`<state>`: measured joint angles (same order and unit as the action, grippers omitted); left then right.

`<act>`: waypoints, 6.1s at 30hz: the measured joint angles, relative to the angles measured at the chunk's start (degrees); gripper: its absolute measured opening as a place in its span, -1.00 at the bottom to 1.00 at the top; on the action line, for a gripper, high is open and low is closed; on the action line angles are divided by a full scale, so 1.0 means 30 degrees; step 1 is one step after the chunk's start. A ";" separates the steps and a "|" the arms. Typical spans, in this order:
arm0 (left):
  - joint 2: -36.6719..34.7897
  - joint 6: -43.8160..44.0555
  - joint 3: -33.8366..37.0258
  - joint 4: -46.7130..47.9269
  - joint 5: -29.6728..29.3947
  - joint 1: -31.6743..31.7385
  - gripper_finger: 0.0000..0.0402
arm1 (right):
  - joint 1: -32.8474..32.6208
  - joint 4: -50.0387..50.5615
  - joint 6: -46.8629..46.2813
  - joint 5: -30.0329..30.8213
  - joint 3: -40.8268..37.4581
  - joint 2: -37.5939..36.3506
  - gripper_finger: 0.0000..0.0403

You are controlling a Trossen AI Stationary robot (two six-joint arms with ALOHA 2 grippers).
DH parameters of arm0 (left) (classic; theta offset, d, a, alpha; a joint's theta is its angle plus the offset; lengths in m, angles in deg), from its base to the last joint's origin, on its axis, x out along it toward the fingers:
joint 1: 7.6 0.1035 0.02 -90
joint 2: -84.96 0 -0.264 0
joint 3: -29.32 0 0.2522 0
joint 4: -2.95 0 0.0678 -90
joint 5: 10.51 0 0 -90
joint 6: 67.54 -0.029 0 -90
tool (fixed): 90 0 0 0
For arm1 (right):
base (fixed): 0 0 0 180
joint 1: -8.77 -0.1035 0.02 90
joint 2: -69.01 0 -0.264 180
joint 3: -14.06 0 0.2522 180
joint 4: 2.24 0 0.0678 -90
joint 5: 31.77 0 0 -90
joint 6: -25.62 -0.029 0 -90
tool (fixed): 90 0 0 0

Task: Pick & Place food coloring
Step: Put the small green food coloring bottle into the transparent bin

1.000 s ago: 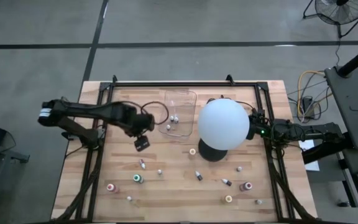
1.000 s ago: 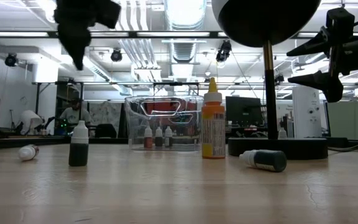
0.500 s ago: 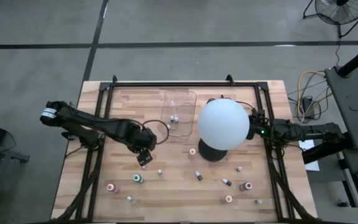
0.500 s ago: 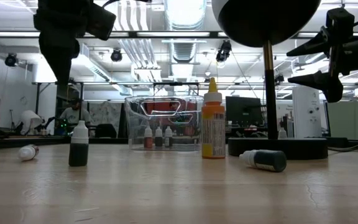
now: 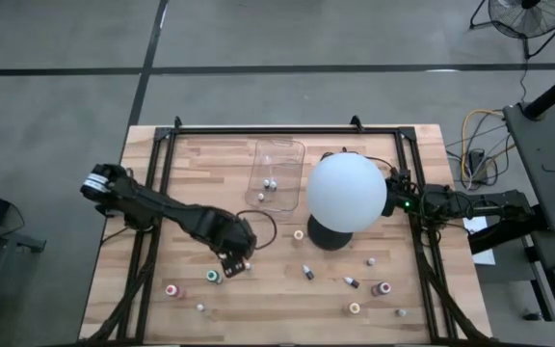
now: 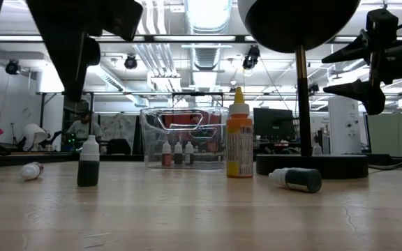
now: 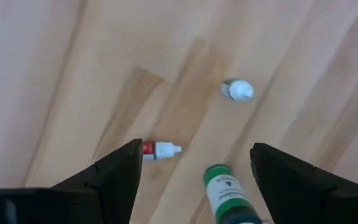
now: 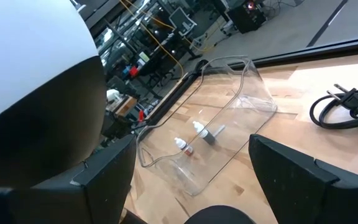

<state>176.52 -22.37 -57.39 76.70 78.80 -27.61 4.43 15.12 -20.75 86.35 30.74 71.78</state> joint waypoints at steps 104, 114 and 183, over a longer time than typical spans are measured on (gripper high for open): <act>0.5046 -0.7827 -1.1633 0.6717 -0.1456 0.2225 -0.78 | 0.0000 0.0000 0.0005 -0.0001 0.0006 0.0007 0.50; 0.4779 -0.8703 -1.3964 0.9324 -0.1441 0.3699 -0.78 | 0.0000 0.0000 -0.0002 -0.0007 -0.0002 0.0000 0.50; 1.0182 -1.4016 -0.9506 -0.0704 -0.2089 1.3270 -0.81 | 0.0004 0.0000 -0.0002 -0.0007 0.0002 0.0007 0.50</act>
<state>207.07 -64.42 -85.91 74.59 72.53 12.20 4.44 15.12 -20.75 86.33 30.75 71.80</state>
